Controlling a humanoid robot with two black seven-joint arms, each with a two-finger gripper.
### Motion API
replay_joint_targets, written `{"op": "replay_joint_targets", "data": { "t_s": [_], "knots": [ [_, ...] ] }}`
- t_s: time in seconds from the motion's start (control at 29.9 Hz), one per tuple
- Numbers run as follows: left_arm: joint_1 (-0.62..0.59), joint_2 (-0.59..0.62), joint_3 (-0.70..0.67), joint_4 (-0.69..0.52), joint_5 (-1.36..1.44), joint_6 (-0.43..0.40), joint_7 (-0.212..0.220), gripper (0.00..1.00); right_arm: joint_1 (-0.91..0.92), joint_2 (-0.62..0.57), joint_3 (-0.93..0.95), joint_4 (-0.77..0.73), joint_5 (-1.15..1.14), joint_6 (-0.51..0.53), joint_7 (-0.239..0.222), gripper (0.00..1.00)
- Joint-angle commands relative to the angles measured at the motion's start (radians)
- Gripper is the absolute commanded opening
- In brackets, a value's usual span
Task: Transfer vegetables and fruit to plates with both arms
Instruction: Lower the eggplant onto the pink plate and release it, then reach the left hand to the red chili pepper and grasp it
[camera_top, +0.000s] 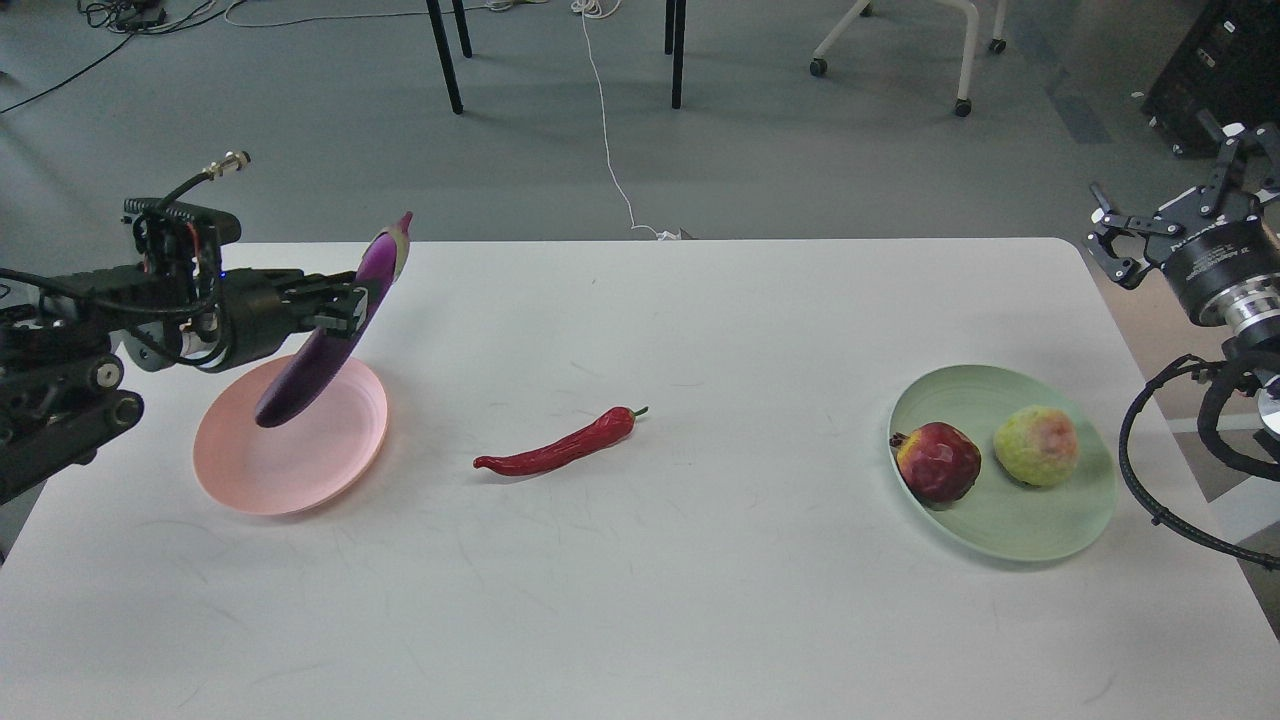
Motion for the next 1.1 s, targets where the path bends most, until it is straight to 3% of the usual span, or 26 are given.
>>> {"op": "replay_joint_targets", "data": {
  "t_s": [0.0,0.17,0.27,0.47,0.57,0.74,0.9,1.07],
  "knots": [
    [0.030,0.043,0.070,0.036,-0.002,0.006,-0.002,0.12,-0.005,0.001,0.000,0.000,0.000,0.000,0.000,0.99],
    [0.070,0.033,0.074,0.105,-0.005,0.012,-0.009,0.13,-0.002,0.001,0.000,0.000,0.000,0.000,0.000,0.99],
    [0.072,0.033,0.074,0.114,-0.011,0.011,-0.008,0.23,-0.001,0.001,0.000,0.001,0.000,0.000,0.000,0.99],
    [0.076,0.010,0.075,0.114,-0.013,0.011,-0.009,0.31,-0.002,-0.002,0.000,-0.003,0.000,0.000,0.000,0.99],
    [0.076,-0.006,0.074,0.114,-0.011,0.012,-0.008,0.56,-0.007,-0.005,0.000,-0.003,0.000,0.000,0.000,0.99],
    [0.073,-0.007,0.057,0.112,-0.016,0.014,-0.011,0.76,-0.010,-0.005,0.000,-0.003,0.000,0.000,0.000,0.99],
    [0.017,-0.003,0.046,0.085,-0.016,0.005,-0.040,0.81,-0.011,-0.007,0.000,0.000,0.000,0.000,0.001,0.99],
    [-0.111,-0.032,0.050,-0.027,-0.008,0.001,-0.055,0.81,-0.011,-0.007,-0.002,0.001,0.000,0.000,0.001,0.99]
  ]
}}
